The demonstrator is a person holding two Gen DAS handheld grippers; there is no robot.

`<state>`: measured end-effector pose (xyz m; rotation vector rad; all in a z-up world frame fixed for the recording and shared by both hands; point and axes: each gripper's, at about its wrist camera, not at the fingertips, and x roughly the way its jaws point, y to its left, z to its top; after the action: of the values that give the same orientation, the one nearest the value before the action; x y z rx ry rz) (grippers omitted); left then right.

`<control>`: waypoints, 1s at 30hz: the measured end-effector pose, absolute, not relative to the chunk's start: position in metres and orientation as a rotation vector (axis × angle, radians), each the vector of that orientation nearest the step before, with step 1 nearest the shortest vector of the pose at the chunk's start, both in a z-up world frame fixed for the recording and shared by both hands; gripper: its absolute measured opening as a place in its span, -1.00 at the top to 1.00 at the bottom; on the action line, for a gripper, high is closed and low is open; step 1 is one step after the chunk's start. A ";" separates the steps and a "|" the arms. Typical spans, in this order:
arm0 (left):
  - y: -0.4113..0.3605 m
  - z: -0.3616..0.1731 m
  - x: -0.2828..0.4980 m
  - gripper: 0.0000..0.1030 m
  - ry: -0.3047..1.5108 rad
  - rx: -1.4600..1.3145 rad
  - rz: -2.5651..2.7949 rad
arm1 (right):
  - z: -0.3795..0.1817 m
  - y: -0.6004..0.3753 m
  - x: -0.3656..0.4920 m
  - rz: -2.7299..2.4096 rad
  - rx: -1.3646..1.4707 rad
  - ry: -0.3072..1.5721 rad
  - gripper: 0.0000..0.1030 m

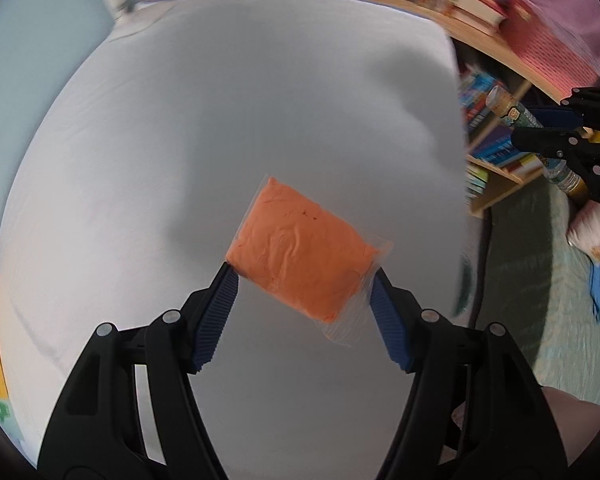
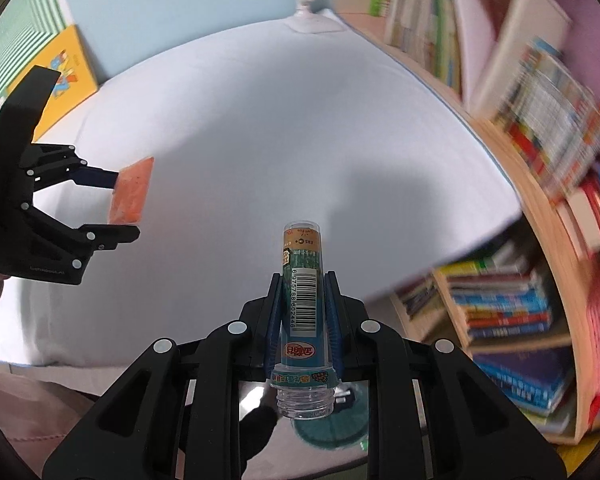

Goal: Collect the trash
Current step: 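Carry the orange bag and blue-green tube off the table toward the teal wastebasket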

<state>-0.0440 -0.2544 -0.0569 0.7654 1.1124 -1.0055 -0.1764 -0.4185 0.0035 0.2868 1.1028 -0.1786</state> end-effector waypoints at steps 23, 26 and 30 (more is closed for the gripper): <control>-0.336 -0.073 -0.239 -0.23 1.108 0.988 -1.244 | -0.039 -0.460 -0.365 -0.311 0.511 1.132 0.58; -0.342 -0.084 -0.258 -0.23 1.126 1.024 -1.255 | -0.049 -0.461 -0.380 -0.304 0.535 1.143 0.58; -0.348 -0.094 -0.278 -0.23 1.140 1.066 -1.267 | -0.062 -0.462 -0.398 -0.297 0.567 1.152 0.58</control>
<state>-0.2784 -0.3478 -0.0943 1.0657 1.1402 -1.2673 -0.3976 -0.4616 -0.0616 0.5675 1.1524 -0.2972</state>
